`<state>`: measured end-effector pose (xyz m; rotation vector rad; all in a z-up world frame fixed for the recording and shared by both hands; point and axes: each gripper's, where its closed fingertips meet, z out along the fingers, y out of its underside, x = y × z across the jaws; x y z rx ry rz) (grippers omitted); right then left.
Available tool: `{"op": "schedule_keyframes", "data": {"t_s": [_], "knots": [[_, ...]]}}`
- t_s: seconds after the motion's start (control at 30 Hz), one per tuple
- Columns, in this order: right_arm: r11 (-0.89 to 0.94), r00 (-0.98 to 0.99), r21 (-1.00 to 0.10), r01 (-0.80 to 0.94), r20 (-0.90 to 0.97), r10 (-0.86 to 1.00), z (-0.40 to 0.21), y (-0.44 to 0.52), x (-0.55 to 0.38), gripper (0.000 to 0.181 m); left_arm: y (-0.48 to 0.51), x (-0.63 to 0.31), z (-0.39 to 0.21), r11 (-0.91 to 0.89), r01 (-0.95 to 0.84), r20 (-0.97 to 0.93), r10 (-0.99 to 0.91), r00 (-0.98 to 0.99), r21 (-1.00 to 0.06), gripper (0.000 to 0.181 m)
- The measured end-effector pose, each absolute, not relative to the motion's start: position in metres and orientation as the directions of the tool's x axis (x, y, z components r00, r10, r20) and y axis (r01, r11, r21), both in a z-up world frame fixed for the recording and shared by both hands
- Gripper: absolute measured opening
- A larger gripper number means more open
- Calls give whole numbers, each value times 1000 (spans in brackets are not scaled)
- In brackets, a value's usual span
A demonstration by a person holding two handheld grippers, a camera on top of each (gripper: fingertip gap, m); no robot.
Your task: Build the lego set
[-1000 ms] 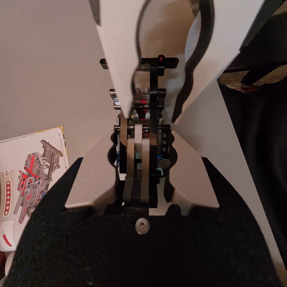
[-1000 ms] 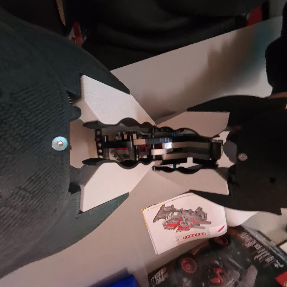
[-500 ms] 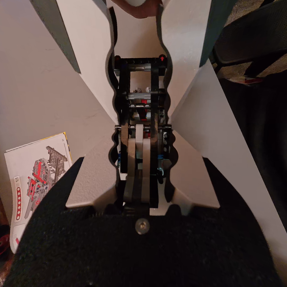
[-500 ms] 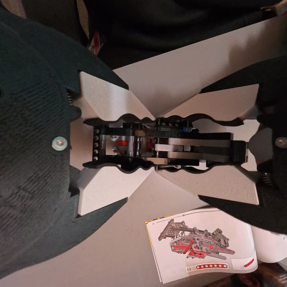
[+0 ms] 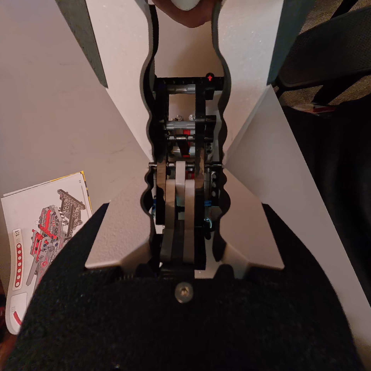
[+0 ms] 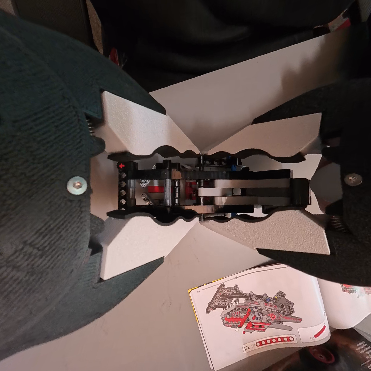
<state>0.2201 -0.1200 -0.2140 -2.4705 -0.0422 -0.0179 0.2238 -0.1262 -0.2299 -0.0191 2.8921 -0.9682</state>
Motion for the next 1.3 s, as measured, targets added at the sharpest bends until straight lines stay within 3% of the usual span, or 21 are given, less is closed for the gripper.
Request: {"op": "schedule_keyframes", "data": {"t_s": [1.0,1.3], "knots": [[-786,998,-617,40,55,7,-216,-121,223,47,-126,228,-228,782,33,-79,-21,-997,-622,58],[-801,990,-587,113,133,42,-219,-122,223,41,-120,224,-227,847,1,-50,-30,-998,-532,59]]}}
